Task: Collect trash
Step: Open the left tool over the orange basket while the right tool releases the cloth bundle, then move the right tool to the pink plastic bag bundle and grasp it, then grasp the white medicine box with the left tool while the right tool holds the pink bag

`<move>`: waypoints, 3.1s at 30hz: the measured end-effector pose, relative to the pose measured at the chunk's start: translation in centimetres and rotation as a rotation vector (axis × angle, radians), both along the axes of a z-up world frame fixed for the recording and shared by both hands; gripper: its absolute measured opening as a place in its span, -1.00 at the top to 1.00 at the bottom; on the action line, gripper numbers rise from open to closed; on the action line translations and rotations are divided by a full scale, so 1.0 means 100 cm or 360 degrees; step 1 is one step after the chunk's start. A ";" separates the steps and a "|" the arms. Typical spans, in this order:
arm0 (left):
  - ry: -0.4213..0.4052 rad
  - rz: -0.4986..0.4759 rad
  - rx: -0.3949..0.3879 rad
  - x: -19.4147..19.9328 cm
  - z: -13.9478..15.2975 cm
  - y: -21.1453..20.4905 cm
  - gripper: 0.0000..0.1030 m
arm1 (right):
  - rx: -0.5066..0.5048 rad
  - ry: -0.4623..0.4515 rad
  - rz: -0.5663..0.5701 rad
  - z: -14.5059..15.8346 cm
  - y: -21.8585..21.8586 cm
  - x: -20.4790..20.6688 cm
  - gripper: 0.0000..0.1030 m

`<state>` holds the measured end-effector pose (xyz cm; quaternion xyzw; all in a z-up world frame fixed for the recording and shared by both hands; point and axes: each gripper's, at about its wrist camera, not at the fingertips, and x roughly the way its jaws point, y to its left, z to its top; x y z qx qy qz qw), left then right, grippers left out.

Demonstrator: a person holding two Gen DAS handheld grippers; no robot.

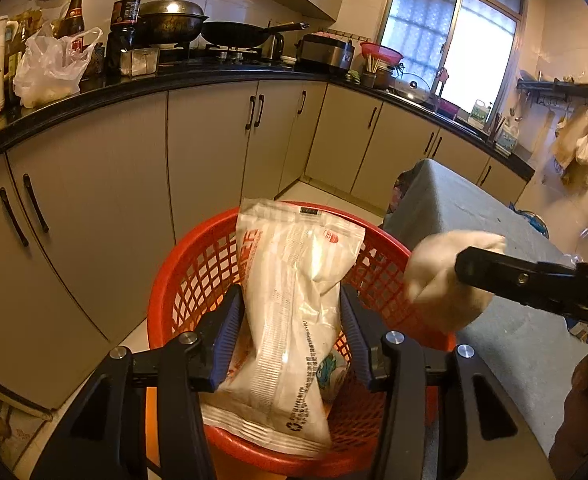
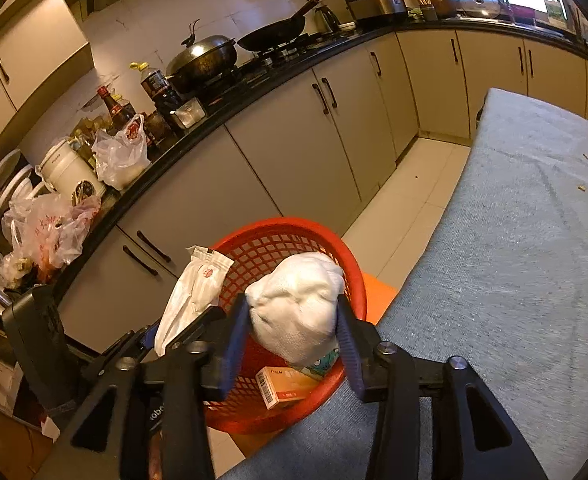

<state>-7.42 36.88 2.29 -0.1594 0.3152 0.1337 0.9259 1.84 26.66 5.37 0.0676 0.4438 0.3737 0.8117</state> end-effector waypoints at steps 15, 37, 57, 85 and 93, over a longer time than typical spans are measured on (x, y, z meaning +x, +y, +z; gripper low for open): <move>-0.0055 -0.0111 0.0013 -0.004 0.025 -0.040 -0.13 | 0.0135 -0.0066 -0.0133 0.025 -0.051 -0.004 -0.06; 0.0052 -0.0617 0.0075 0.021 0.019 -0.200 -0.22 | 0.0187 -0.0144 -0.0875 0.037 -0.331 -0.008 -0.06; 0.0203 -0.1202 0.0134 0.087 0.063 -0.323 -0.54 | -0.0322 0.0086 -0.1303 -0.013 -0.489 0.050 -0.19; 0.0456 -0.1474 -0.0229 0.199 0.007 -0.422 -0.57 | 0.0012 0.0128 -0.1379 -0.016 -0.510 0.037 0.17; 0.0426 -0.1683 0.0173 0.174 0.025 -0.447 -0.57 | 0.0044 0.0116 -0.1373 -0.013 -0.513 0.032 0.17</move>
